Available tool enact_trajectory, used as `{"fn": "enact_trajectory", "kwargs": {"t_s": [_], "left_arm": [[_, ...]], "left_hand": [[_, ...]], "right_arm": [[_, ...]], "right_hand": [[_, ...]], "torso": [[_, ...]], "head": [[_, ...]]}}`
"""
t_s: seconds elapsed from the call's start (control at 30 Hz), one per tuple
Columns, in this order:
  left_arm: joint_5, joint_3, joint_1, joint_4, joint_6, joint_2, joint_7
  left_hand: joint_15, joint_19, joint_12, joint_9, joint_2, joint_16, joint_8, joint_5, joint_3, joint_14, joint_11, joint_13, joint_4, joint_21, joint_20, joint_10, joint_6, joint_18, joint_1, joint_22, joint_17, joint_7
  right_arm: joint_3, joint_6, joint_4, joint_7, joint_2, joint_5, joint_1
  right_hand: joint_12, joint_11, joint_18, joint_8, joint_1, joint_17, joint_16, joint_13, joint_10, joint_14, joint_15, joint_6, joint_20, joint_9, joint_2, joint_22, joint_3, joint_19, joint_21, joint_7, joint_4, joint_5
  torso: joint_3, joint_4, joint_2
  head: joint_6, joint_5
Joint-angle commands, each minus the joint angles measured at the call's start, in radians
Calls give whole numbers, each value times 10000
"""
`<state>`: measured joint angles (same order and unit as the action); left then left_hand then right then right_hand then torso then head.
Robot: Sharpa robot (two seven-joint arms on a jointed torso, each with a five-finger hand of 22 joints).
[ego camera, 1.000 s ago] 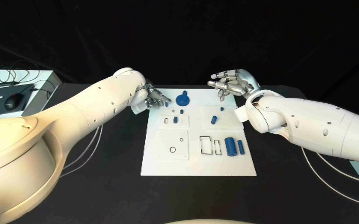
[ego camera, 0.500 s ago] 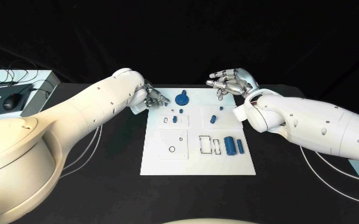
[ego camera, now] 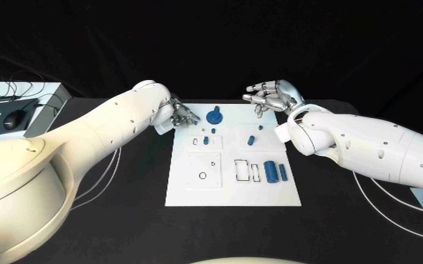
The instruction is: Assemble the parts on the task board
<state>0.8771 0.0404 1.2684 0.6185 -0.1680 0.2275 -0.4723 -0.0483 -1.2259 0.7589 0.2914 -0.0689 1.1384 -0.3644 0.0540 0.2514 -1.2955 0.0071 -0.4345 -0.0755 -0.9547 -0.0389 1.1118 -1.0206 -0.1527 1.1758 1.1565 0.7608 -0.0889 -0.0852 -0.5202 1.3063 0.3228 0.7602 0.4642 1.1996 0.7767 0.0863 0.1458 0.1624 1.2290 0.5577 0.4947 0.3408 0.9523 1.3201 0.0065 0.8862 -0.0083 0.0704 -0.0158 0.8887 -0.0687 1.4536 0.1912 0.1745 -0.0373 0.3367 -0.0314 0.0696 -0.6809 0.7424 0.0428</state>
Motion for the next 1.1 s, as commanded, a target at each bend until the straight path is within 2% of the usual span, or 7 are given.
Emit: {"fn": "enact_trajectory", "kwargs": {"t_s": [0.03,0.33,0.57,0.8,0.9,0.93,1.1], "left_arm": [[-179,0,0,17,-67,-33,177],[-239,0,1,13,-106,-37,204],[-268,-1,1,12,-134,-39,215],[-284,-1,1,18,-83,-38,244],[-293,-2,1,31,-38,-42,268],[-295,-2,1,40,-15,-45,278],[-331,-3,1,87,119,-52,320]], "left_hand": [[-41,-49,-47,12,146,46,49,4,15,-59,-34,-9,80,-62,-40,42,13,67,39,19,25,63],[-72,-44,-133,28,395,78,127,6,653,-57,-71,17,431,-101,-68,41,-17,95,389,63,88,101],[-92,-53,-188,100,442,113,99,12,1222,-73,-104,32,770,-146,-101,82,-58,131,485,108,159,151],[-181,-91,-383,1051,268,127,-586,89,2225,-105,-213,138,1270,-237,-222,319,114,233,419,187,219,357],[-198,-113,-476,1523,153,140,-857,341,2745,-137,-242,178,1451,-278,-263,448,279,273,289,221,259,386],[-207,-126,-505,1716,77,143,-943,600,2902,-153,-267,181,1522,-299,-286,510,335,290,217,236,275,401],[-252,-194,-571,2284,-66,191,-1110,1322,3224,-231,-308,152,1662,-403,-362,673,366,351,-15,309,386,411]], "right_arm": [[9,60,6,97,-9,12,6],[9,65,1,91,-16,12,8],[9,73,-2,87,-24,12,9],[9,83,-6,77,-28,12,12],[9,89,-8,73,-31,12,13],[9,92,-9,72,-32,12,13],[9,102,-15,68,-39,12,14]], "right_hand": [[-13,-54,200,-60,-48,17,42,-15,-16,-49,6,9,0,-3,61,7,2,-72,55,69,-66,45],[-13,-54,200,-60,-48,17,42,-15,-16,-49,6,9,0,-3,61,7,2,-72,55,69,-66,45],[-13,-54,200,-60,-48,17,42,-15,-16,-49,6,9,0,-3,61,7,2,-72,55,69,-66,45],[-7,-58,200,-59,-52,20,49,-13,-10,-45,3,15,-3,-4,71,19,-3,-71,62,64,-63,45],[-7,-58,200,-59,-52,20,49,-13,-10,-45,3,15,-3,-4,71,19,-3,-71,62,64,-63,45],[-7,-58,200,-59,-52,20,49,-13,-10,-45,3,15,-3,-4,71,19,-3,-71,62,64,-63,45],[-7,-58,200,-59,-52,20,49,-13,-10,-45,3,15,-3,-4,71,19,-3,-71,62,64,-63,45]], "torso": [[-8,-3,-9],[-2,-1,-10],[3,-9,-8],[-4,-5,-8],[-7,-1,-7],[-8,3,-8],[-4,-5,-4]], "head": [[1,-4],[6,-2],[4,1],[9,5],[17,5],[15,6],[19,-7]]}}
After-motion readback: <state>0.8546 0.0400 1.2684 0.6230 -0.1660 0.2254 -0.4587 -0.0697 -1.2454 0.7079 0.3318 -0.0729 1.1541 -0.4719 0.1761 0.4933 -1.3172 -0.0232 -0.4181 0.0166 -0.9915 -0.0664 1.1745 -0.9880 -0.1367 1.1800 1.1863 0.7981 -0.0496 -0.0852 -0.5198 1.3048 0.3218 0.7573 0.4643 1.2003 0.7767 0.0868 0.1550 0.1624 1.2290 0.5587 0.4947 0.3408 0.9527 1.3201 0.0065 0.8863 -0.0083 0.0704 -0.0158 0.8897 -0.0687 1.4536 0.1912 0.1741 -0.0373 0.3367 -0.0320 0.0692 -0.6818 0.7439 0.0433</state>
